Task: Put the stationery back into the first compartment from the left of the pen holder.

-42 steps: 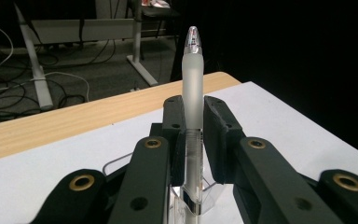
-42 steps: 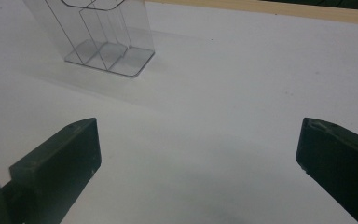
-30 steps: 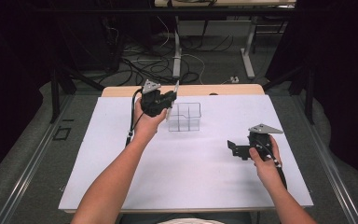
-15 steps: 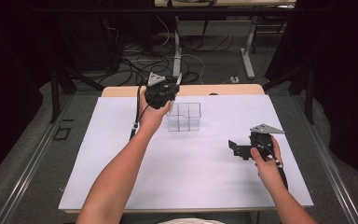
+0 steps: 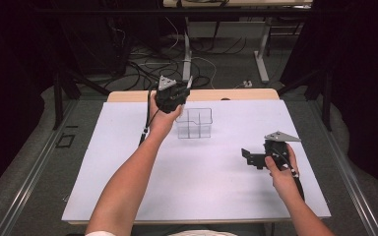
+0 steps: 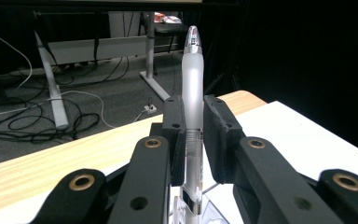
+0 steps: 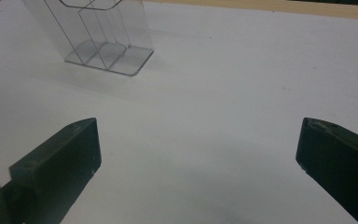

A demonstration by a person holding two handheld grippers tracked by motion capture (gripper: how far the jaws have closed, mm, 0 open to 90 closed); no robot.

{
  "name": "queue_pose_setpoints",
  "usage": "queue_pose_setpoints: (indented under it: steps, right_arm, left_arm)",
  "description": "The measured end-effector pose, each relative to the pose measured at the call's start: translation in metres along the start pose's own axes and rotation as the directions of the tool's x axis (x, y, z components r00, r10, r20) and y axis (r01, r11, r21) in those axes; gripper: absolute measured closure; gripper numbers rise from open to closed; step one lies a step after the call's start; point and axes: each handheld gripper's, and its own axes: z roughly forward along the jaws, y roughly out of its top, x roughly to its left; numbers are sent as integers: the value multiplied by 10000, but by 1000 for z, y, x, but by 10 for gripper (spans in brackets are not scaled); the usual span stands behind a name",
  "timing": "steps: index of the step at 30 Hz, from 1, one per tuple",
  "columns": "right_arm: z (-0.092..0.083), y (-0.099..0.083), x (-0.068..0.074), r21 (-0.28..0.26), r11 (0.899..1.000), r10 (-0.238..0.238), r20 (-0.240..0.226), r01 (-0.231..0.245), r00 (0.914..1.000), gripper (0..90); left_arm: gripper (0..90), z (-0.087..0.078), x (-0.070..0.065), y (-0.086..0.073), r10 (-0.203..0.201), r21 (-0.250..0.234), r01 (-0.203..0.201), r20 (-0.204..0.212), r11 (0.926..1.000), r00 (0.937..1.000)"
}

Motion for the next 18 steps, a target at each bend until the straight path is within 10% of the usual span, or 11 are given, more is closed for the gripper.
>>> queue_pose_setpoints:
  steps: [18]
  right_arm:
    - [-5,-4,-4,8,9999,124,127,-124,9998,0]
  left_arm:
    - [797,12,7,-13,56,359,-53,-79,9993,10000]
